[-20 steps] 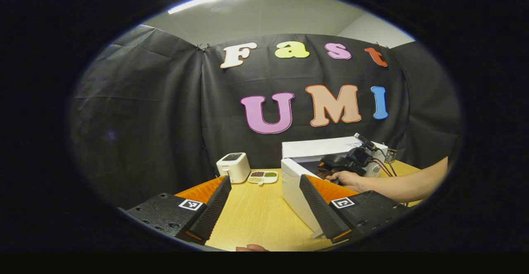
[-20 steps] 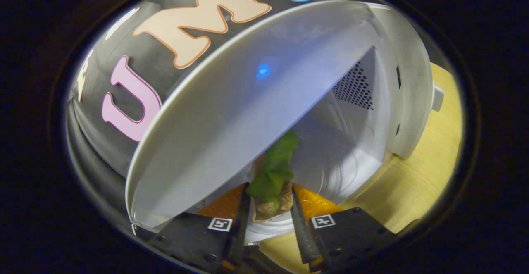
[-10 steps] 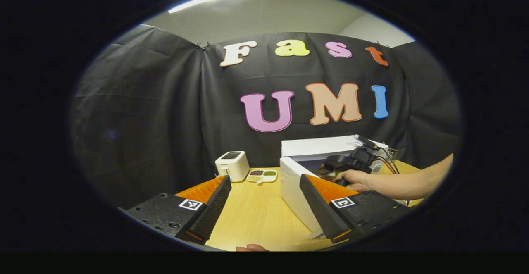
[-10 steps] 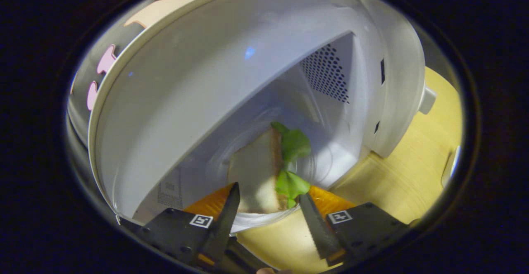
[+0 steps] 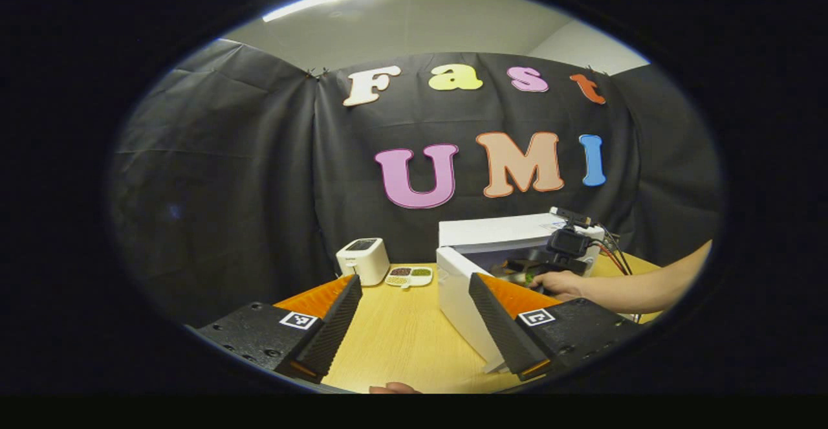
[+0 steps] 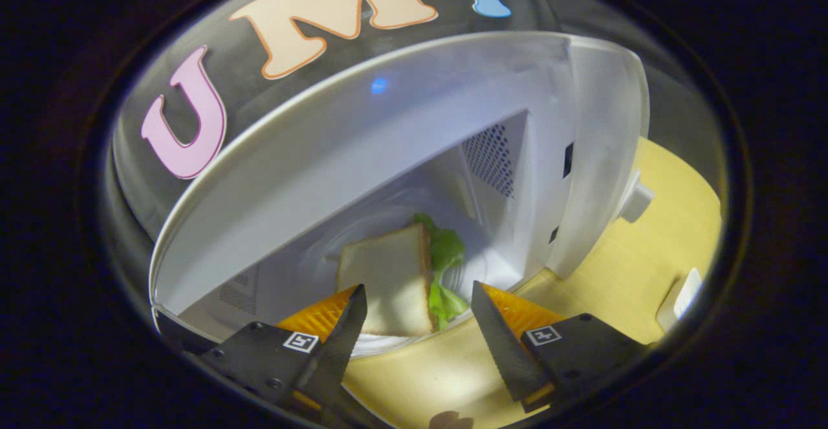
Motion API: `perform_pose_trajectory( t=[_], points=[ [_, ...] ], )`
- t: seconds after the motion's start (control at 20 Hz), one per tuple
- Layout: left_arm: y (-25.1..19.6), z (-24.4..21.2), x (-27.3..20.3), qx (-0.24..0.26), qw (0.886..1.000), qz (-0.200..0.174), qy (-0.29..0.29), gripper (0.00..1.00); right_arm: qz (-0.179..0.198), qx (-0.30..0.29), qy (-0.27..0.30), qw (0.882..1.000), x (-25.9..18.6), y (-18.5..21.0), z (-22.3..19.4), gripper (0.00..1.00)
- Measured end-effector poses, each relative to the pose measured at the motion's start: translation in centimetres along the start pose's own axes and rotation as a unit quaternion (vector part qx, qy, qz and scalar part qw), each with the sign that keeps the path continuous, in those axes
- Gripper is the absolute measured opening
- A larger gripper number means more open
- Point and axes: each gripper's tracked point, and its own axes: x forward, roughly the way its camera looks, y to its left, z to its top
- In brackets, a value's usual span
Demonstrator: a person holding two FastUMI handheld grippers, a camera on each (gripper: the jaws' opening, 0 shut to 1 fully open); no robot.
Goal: Open the microwave oven with the left hand, put the food in, and close the microwave oven.
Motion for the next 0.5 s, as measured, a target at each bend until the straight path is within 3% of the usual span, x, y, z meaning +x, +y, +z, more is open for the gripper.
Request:
perform_pose_trajectory(
  t=[0.05,0.1,0.15,0.2,0.4,0.5],
  points=[
    [0.0,0.1,-0.1,0.0,1.0,-0.001,0.0,0.96,0.005,-0.007,-0.01,1.0,-0.4,0.1,0.4,0.9],
    [0.0,0.0,-0.3,0.001,1.0,-0.001,0.001,0.97,0.011,-0.014,-0.02,1.0,-0.7,0.3,0.7,0.99],
    [-0.1,0.1,-0.4,0.001,1.0,-0.002,0.0,0.97,0.016,-0.022,-0.032,0.999,-1.1,0.4,1.2,0.91],
    [-0.1,0.2,-0.5,0.0,1.0,-0.002,-0.001,0.97,0.024,-0.03,-0.041,0.998,-1.5,0.5,1.6,0.99],
    [-0.2,0.3,-1.0,-0.001,1.0,0.0,-0.004,1.0,0.052,-0.051,-0.075,0.995,-3.4,0.6,3.4,1.0],
    [-0.1,0.2,-1.3,-0.004,1.0,0.003,-0.006,0.96,0.063,-0.067,-0.096,0.991,-5.0,0.2,4.3,1.0]
  ],
)
